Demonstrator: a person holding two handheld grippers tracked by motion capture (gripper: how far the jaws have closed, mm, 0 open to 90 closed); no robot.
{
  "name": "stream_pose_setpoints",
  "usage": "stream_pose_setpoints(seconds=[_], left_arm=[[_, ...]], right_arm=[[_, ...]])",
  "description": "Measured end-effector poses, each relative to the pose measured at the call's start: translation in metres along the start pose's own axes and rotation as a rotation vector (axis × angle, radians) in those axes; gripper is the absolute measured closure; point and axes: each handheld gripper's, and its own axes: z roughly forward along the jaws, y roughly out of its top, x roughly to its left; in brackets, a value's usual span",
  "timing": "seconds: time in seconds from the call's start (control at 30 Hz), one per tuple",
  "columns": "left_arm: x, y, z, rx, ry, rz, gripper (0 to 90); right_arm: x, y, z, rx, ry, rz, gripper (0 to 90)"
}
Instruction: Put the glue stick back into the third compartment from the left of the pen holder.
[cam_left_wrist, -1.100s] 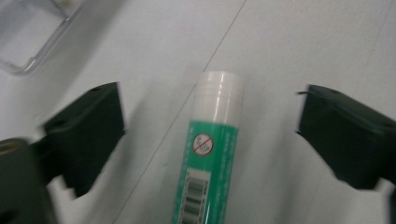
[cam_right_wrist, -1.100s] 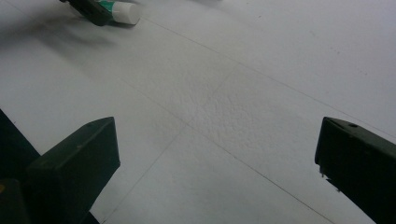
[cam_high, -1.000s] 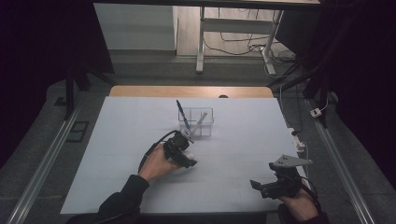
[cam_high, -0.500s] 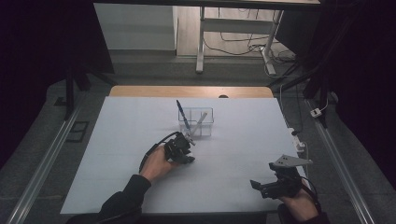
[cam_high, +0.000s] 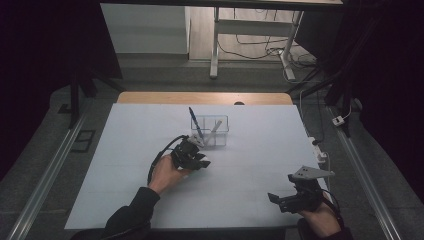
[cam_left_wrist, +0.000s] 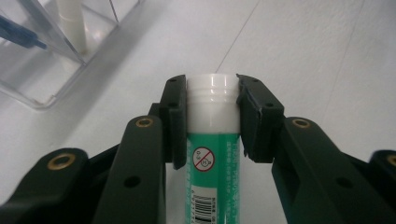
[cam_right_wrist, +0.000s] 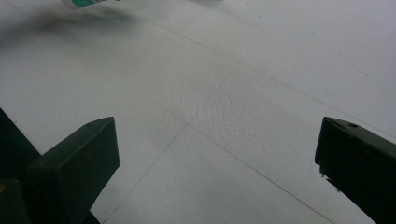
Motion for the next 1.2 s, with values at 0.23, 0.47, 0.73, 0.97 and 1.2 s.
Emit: stream_pose_setpoints(seconds=[0.23,0.47,0.73,0.97,1.2], left_arm=[[-0.002,0.001,-0.016,-0.081,-0.008,0.003,64.8],[-0.007,0.002,-0.03,-0.157,-0.03,-0.001,64.8],[-0.014,0.004,-0.041,-0.217,-0.047,0.009,64.7],[-0.017,0.007,-0.049,-0.274,-0.043,0.01,64.7],[-0.015,0.014,-0.054,-0.322,-0.03,0.02,64.7]], right_arm=[[0.0,0.0,0.0,-0.007,0.005,-0.003,0.0],[0.001,0.003,-0.001,-0.039,0.035,-0.006,0.0],[0.006,0.01,0.0,-0.071,0.057,-0.032,0.0],[0.009,0.014,0.002,-0.083,0.077,-0.04,0.0],[0.013,0.017,0.005,-0.097,0.102,-0.05,0.0]])
